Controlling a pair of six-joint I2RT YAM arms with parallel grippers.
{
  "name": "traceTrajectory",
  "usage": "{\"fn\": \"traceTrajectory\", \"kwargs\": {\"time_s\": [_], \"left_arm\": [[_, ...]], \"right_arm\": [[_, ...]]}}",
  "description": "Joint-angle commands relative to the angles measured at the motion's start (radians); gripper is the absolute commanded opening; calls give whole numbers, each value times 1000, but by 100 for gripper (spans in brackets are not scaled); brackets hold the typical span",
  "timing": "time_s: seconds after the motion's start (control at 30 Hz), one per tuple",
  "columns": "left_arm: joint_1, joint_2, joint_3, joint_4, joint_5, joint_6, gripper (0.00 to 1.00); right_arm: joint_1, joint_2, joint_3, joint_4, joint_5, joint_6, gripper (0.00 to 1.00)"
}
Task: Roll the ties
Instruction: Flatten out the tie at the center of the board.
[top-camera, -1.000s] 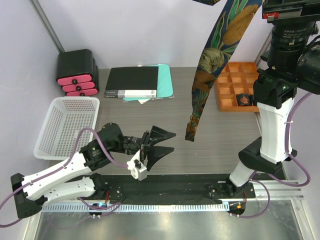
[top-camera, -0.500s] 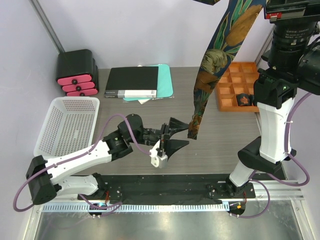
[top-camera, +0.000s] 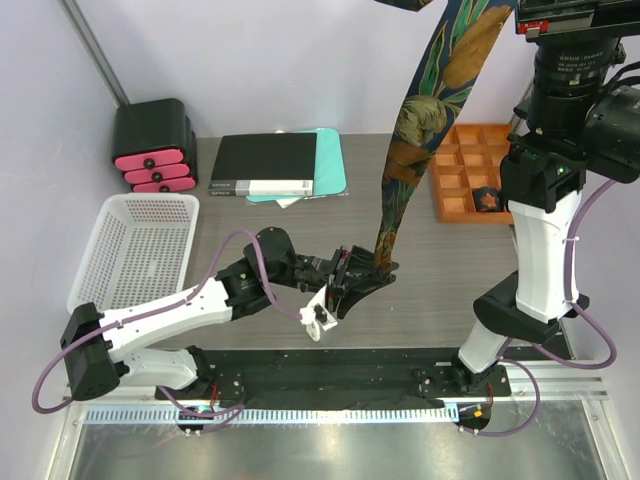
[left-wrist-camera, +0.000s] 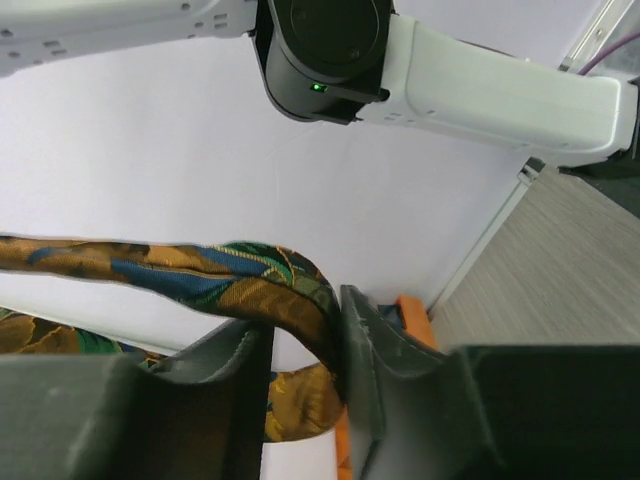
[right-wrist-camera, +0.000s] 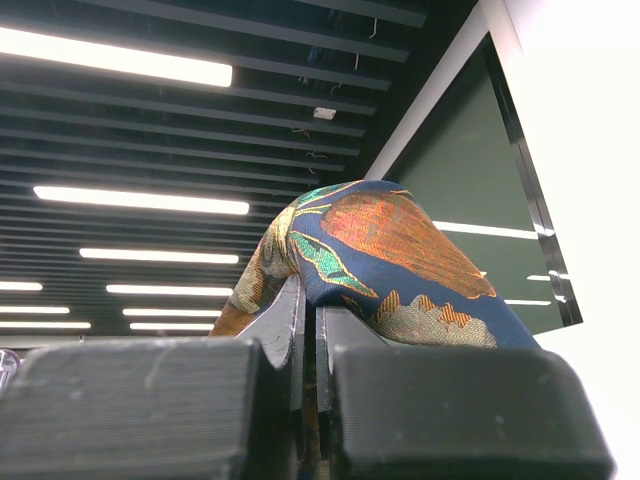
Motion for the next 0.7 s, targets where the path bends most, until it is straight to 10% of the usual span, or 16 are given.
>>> {"fn": "traceTrajectory", "kwargs": {"time_s": [0.0,0.27,0.47,0.67], "left_arm": [[-20,-30,28,59,-57,7,3],[21,-187,195,-70,-926,-744,0],[403,-239,323,-594,-1245,-1321,0],[748,-183,321,-1047,-1372,-1558,0]], "right_arm": [[3,-29,-14,32,23,-26,1],[-8,-295,-555,1,325,-457,1],[-98,-441,-830,-6,571,-609,1],[-138,-474,-838,-65,701,-733,1]]}}
